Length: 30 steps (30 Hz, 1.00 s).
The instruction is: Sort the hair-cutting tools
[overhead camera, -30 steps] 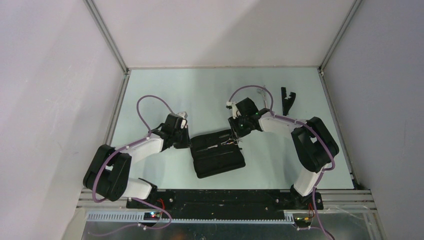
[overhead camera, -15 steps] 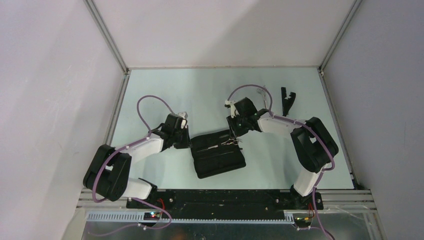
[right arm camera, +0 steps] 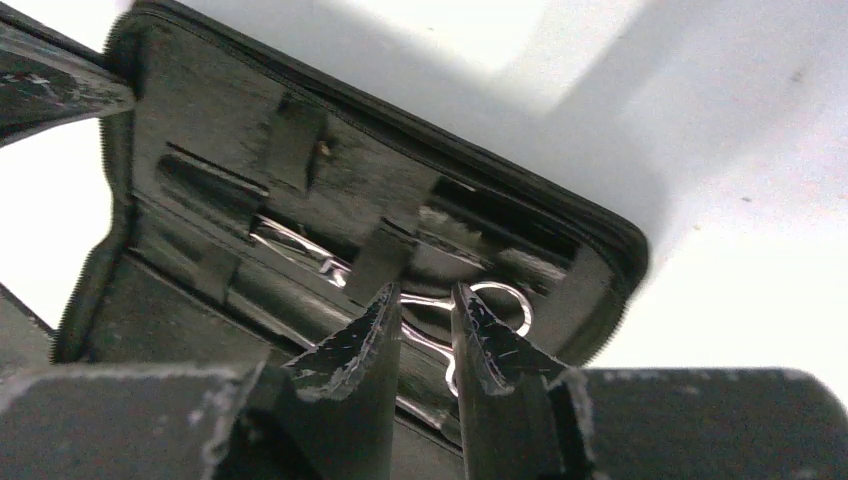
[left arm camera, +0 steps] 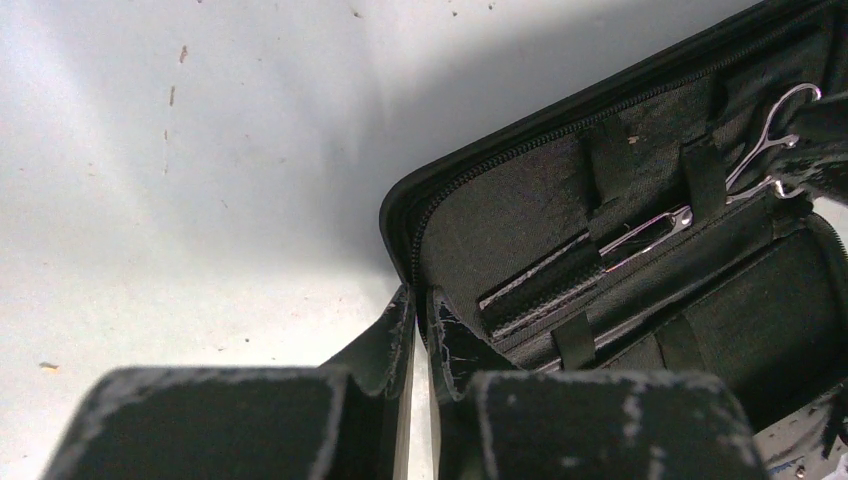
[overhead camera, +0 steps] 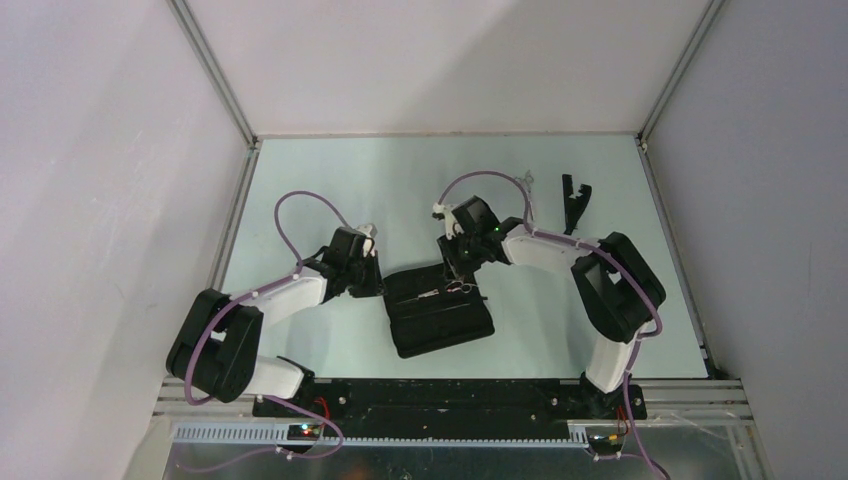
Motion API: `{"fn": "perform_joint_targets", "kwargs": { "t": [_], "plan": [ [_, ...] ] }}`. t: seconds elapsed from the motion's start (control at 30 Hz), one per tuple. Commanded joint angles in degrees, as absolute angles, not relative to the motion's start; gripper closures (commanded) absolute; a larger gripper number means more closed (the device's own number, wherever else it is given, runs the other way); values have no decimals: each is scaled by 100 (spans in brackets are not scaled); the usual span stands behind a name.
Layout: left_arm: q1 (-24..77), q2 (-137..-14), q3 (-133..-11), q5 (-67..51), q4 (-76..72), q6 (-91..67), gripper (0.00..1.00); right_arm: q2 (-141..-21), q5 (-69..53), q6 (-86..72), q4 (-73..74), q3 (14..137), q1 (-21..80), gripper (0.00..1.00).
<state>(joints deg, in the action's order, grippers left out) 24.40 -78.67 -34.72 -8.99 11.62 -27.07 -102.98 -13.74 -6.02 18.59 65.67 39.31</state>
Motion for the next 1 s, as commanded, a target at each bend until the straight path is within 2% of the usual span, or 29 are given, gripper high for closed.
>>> {"fn": "perform_joint_targets", "kwargs": {
  "t": [0.0,0.1,0.33,0.53,0.97],
  "plan": [
    [2496,-7764,-3550,-1219,890,-2851,90,-10456,-1769,-854,1855,6886,4033,71],
    [2496,-7725,-3527,-1230,864,-2873,90,-10461,-1824,-956,1880,6938,4048,71],
    [2496,-7673,-3494,-1138,915,-2866,90,-10009,-721,-1017,2484,6850,3937,69],
    [2498,-7680,-3502,-1134,924,-2869,90,-9772,-420,-1077,2693,6699,3889,67],
    [2496,-7690,-3500,-1144,913,-2898,90,-10331,-949,-1098,2556,6676,3820,65]
  ]
}}
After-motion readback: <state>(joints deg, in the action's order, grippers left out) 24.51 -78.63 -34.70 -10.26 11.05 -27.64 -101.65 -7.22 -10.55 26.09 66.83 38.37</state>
